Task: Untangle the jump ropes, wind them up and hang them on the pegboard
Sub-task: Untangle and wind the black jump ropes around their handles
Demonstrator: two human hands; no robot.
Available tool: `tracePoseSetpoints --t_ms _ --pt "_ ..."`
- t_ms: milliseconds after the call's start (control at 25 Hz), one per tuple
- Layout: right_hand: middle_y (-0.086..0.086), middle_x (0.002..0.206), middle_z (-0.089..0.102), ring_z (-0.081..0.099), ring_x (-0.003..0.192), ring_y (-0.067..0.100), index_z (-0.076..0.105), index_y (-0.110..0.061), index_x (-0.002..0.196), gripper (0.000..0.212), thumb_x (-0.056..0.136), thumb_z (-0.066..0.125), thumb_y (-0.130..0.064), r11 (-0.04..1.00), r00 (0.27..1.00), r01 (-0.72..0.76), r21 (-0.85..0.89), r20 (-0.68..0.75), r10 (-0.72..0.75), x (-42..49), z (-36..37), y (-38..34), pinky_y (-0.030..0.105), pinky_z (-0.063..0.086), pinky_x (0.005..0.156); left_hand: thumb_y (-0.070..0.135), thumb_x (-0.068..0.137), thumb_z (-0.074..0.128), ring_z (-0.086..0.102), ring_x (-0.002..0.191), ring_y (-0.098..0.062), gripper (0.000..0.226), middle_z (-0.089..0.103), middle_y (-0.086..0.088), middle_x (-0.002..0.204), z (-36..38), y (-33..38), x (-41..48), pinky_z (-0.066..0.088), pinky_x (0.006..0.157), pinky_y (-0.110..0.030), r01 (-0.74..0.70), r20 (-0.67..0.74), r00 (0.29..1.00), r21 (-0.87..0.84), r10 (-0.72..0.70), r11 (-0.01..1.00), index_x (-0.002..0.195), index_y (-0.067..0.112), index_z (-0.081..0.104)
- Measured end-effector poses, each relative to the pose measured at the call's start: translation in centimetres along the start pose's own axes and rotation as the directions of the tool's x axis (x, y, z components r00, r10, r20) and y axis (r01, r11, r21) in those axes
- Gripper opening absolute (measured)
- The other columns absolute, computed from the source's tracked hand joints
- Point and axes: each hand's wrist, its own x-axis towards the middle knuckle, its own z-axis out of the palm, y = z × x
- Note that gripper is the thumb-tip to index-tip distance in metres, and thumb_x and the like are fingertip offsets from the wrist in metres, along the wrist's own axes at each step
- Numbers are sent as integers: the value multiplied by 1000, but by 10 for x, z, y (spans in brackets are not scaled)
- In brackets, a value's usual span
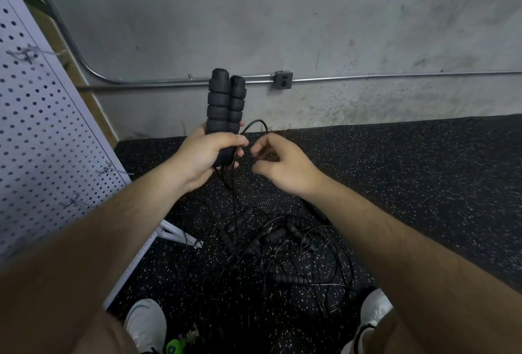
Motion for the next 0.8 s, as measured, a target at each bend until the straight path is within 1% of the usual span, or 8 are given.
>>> tracePoseSetpoints --t_ms 80,160,280,400,480,600,680,800 --pt "4 106 53 53 96 19 48 -17 107 37 78 71 -14 998 989 62 0 -132 -61 1 9 -5 30 47 81 2 89 68 66 76 -18 30 74 -8 94 3 -1 -1 53 60 -32 -13 -20 1000 116 15 993 119 7 65" --pt "-3 117 43 44 109 14 42 -19 120 56 74 72 -20 980 947 105 -167 -283 -150 7 11 -5 28 42 93 4 88 69 68 81 -20 23 72 -6 93 3 0 0 56 64 -37 -64 -45 996 287 80 956 111 7 66" --pt "-8 138 45 42 129 12 30 -21 147 87 72 75 -18 999 1000 -6 48 -11 6 12 16 -5 28 39 105 6 88 67 70 77 -16 16 69 -1 82 5 6 -4 59 72 -36 -133 -75 981 404 177 905 94 21 62" --pt "-7 147 45 35 140 13 36 -24 147 84 76 79 -15 995 976 -70 76 213 52 13 27 -1 36 31 117 12 89 68 59 68 -7 14 63 3 78 8 14 -10 46 63 -12 -195 -121 943 554 310 809 86 23 61" --pt "-7 145 47 37 139 13 49 -26 138 66 79 79 -20 999 970 -33 -3 243 33 13 33 -4 36 30 115 10 91 67 60 68 -7 8 64 -1 79 8 16 -12 48 64 -14 -235 -110 946 418 306 877 95 16 65" --pt "-3 108 72 66 104 11 68 -14 111 21 95 68 -27 996 933 0 86 358 -31 12 47 -8 36 46 103 6 94 64 67 82 -19 19 67 -9 84 6 15 -10 57 77 -33 -274 -90 957 41 277 961 112 11 66" --pt "0 78 72 71 83 16 65 -12 88 33 105 50 -35 998 928 4 59 371 -25 10 49 -4 45 49 101 7 94 62 66 82 -20 15 65 -7 82 1 19 -4 60 75 -39 -321 -192 933 -68 303 945 108 12 65" --pt "-2 64 58 64 64 15 56 -15 82 43 107 39 -46 995 906 -79 -63 413 98 11 34 2 40 51 90 15 97 63 65 76 -15 2 63 -2 78 -17 27 7 59 69 -40 -357 -425 873 -224 239 907 99 15 62"
